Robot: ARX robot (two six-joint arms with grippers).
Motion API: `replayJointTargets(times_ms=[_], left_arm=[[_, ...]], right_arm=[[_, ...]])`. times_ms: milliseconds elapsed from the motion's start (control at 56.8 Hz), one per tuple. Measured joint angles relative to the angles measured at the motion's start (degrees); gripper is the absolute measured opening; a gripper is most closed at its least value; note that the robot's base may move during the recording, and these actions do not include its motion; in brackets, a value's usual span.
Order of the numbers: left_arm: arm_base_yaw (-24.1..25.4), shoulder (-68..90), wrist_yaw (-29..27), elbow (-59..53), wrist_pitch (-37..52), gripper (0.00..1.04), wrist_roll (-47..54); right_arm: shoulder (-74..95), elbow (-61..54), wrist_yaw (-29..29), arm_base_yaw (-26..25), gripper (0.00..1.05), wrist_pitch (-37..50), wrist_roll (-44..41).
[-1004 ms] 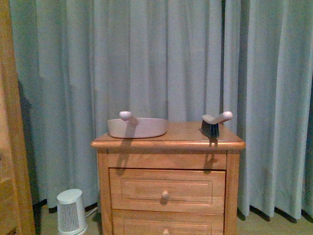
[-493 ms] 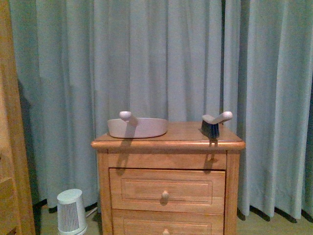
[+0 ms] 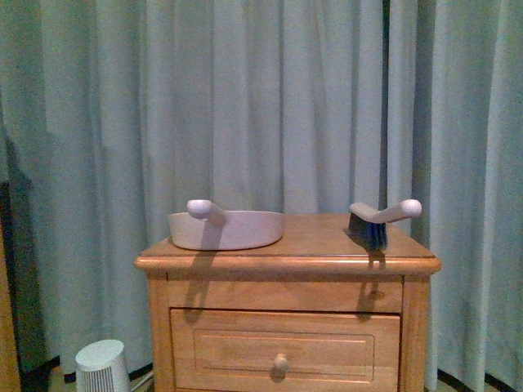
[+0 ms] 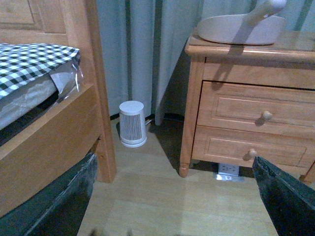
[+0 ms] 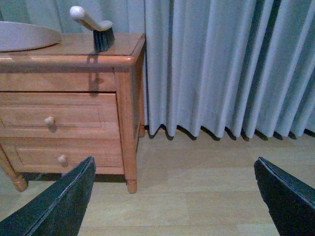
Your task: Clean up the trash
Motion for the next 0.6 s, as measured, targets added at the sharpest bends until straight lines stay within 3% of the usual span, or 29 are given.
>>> replayJointTargets(times_ms=[599], left_arm=[[0.0,0.0,0.0,0.0,0.0,0.97,0.0]], right_arm=[[0.0,0.0,0.0,0.0,0.97,0.0,0.0]])
